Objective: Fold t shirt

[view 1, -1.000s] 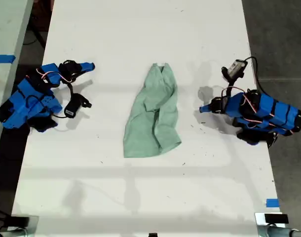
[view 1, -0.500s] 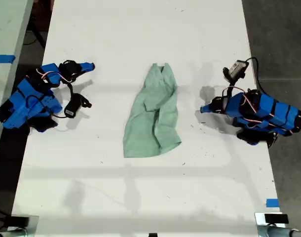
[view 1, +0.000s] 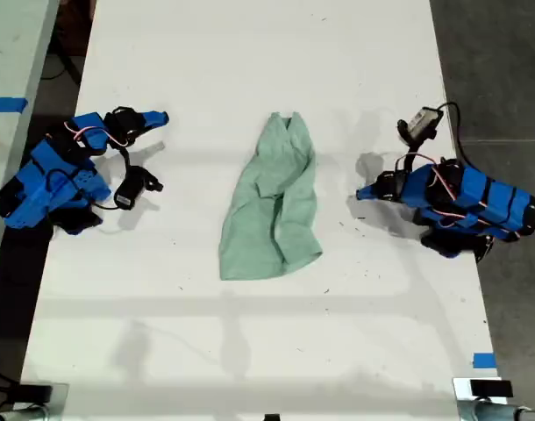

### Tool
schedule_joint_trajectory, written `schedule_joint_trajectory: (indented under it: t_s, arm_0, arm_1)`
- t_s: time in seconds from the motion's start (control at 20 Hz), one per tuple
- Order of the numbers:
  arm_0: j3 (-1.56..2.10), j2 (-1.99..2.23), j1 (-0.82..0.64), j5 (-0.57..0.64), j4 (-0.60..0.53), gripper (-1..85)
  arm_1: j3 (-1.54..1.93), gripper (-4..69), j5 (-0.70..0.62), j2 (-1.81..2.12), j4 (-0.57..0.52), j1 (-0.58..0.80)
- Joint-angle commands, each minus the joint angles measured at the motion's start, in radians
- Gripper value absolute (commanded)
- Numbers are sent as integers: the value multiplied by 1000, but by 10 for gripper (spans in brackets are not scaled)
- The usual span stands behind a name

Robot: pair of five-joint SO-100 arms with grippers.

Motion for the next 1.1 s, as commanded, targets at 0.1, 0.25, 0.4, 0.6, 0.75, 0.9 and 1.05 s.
schedule_joint_trajectory:
  t_s: [0.1,0.25,0.4,0.6,0.75,0.9,1.05]
  arm_0:
    - [43,11,6,-17,3,-3]
    - [43,11,6,-17,3,-3]
    - [43,11,8,-17,3,-3]
    - [43,11,8,-17,3,-3]
    - [43,11,8,-15,3,-3]
    - [43,11,8,-14,3,-3]
    - [43,11,6,-14,3,-3]
  arm_1:
    - [35,18,11,11,14,14]
    - [35,18,11,11,14,17]
    - [35,18,11,11,14,17]
    - [37,18,12,11,17,18]
    - [37,18,20,11,18,18]
    - [37,18,23,11,20,18]
    - [37,18,21,11,20,20]
